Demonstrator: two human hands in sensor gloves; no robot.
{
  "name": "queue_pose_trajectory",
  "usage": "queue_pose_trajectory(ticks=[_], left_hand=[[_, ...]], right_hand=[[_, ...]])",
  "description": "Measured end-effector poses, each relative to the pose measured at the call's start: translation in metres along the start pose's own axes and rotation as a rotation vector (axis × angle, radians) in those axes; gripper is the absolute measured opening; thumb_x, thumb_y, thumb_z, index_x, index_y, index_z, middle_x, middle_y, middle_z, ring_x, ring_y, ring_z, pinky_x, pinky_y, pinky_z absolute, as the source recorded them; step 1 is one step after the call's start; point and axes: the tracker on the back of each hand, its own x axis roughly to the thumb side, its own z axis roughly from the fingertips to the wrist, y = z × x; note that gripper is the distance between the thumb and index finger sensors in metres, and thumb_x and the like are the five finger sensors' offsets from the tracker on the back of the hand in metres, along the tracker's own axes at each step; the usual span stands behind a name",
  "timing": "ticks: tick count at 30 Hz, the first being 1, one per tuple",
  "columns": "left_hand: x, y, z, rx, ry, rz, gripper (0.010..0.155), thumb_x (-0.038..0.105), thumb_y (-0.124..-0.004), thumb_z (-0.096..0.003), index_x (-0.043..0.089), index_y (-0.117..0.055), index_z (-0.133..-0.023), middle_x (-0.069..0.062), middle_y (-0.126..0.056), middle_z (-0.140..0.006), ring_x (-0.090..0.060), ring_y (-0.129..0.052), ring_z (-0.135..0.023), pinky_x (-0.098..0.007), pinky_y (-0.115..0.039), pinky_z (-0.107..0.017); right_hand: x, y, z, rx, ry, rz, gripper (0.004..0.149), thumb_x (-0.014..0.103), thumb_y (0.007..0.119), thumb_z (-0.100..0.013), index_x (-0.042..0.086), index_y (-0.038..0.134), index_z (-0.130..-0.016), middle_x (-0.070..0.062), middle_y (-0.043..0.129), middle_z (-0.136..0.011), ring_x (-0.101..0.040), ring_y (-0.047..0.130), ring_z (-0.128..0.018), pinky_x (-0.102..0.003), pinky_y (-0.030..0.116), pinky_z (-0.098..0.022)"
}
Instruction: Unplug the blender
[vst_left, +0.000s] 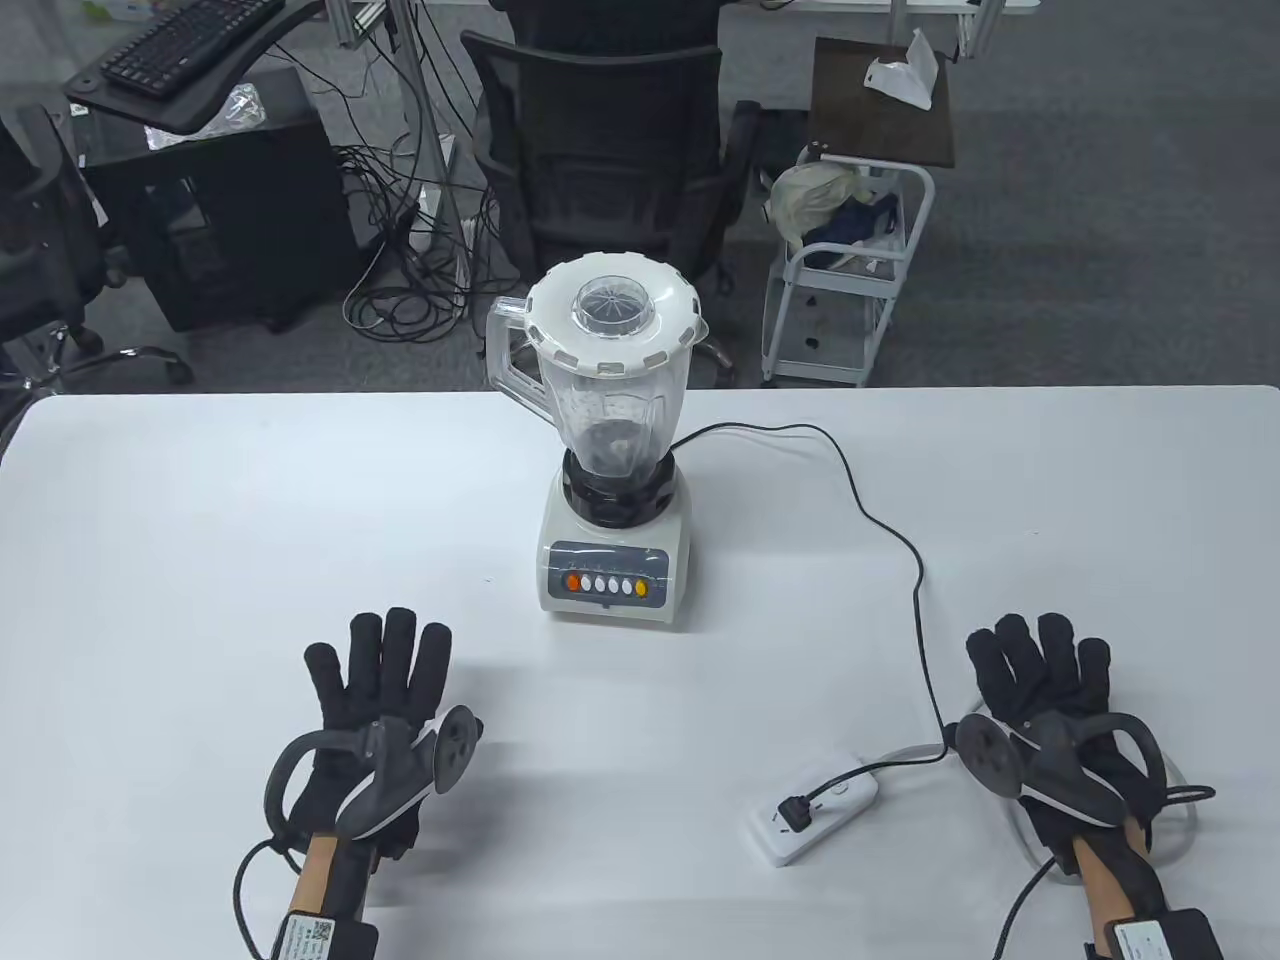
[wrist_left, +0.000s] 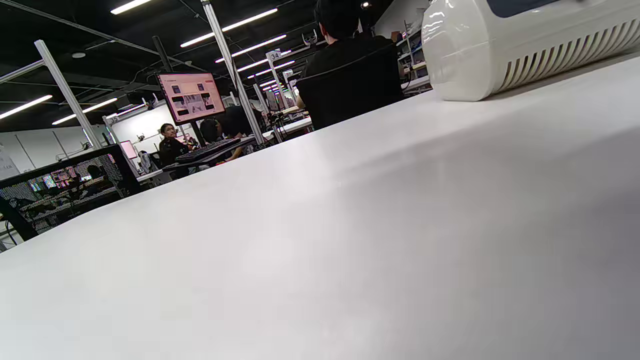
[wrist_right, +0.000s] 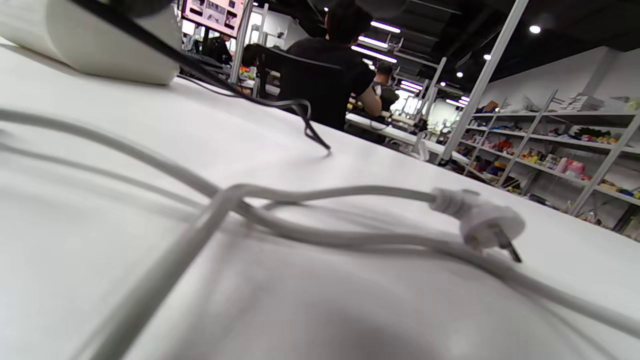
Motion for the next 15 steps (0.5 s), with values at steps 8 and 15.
queue_pose_trajectory(ticks=[8, 15], left_hand=[[0.004, 0.003, -0.001, 0.009, -0.024, 0.034, 0.094, 0.073, -0.042, -0.0428, 0.026, -0.010, -0.117, -0.010, -0.012, -0.126, -0.041, -0.019, -0.119, -0.067, -0.018, -0.080], [0.018, 0.004, 0.000, -0.002, -0.089, 0.071, 0.093, 0.073, -0.042, -0.0434, 0.024, -0.013, -0.118, -0.011, -0.019, -0.126, -0.041, -0.027, -0.118, -0.066, -0.023, -0.080]], right_hand=[[0.001, 0.001, 0.000, -0.001, -0.002, -0.004, 0.088, 0.058, 0.052, -0.045, 0.005, 0.025, -0.110, -0.029, 0.029, -0.116, -0.064, 0.024, -0.101, -0.077, 0.022, -0.069], [0.005, -0.002, 0.000, -0.017, -0.015, -0.026, 0.088, 0.058, 0.052, -0.045, 0.005, 0.027, -0.110, -0.029, 0.031, -0.116, -0.064, 0.027, -0.102, -0.077, 0.024, -0.069]])
